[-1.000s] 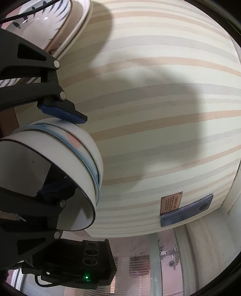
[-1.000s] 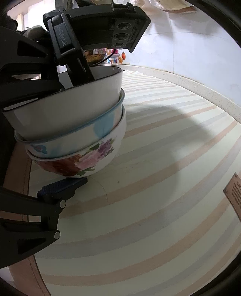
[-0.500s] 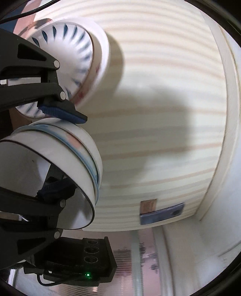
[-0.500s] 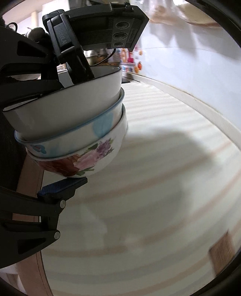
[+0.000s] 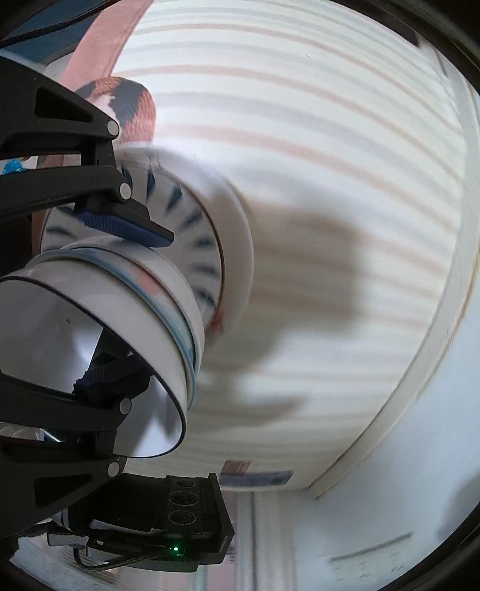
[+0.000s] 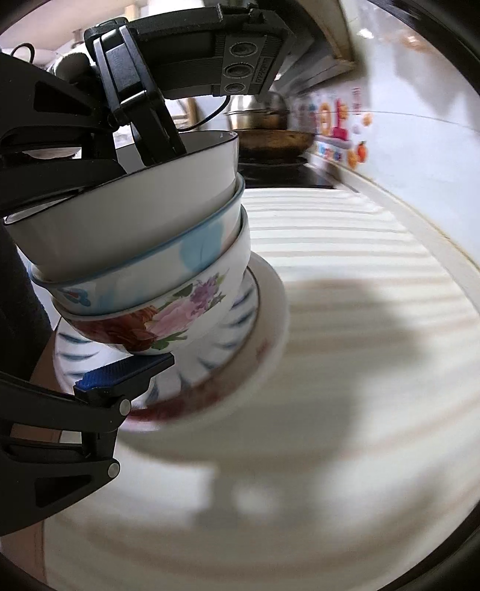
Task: Organize plates and bowls
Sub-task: 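Carry the bowl stack over the plate stack beside the cat mat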
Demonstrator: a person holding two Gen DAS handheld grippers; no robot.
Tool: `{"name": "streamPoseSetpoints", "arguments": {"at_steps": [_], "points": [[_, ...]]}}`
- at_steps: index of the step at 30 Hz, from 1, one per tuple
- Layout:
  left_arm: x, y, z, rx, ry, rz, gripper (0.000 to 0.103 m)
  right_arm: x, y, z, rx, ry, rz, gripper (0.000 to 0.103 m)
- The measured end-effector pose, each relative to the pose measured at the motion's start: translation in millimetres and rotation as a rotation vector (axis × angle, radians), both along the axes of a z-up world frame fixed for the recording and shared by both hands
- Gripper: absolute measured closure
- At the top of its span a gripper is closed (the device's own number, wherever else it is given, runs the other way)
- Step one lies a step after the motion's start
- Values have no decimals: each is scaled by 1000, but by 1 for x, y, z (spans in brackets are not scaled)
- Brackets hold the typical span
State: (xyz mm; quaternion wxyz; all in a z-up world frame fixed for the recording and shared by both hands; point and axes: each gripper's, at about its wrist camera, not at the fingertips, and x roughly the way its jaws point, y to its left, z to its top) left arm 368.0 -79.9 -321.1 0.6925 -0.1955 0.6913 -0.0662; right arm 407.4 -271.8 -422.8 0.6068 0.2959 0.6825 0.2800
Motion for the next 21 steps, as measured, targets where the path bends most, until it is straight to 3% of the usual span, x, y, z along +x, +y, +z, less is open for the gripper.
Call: {"name": "streamPoseSetpoints", "arguments": {"at_steps": [9, 21], "points": [[-13, 26, -21, -12, 26, 53, 48, -1, 43, -21, -37, 12, 59, 39], [-11, 28, -24, -13, 21, 36, 49, -5, 33, -19, -80, 1, 40, 39]]}}
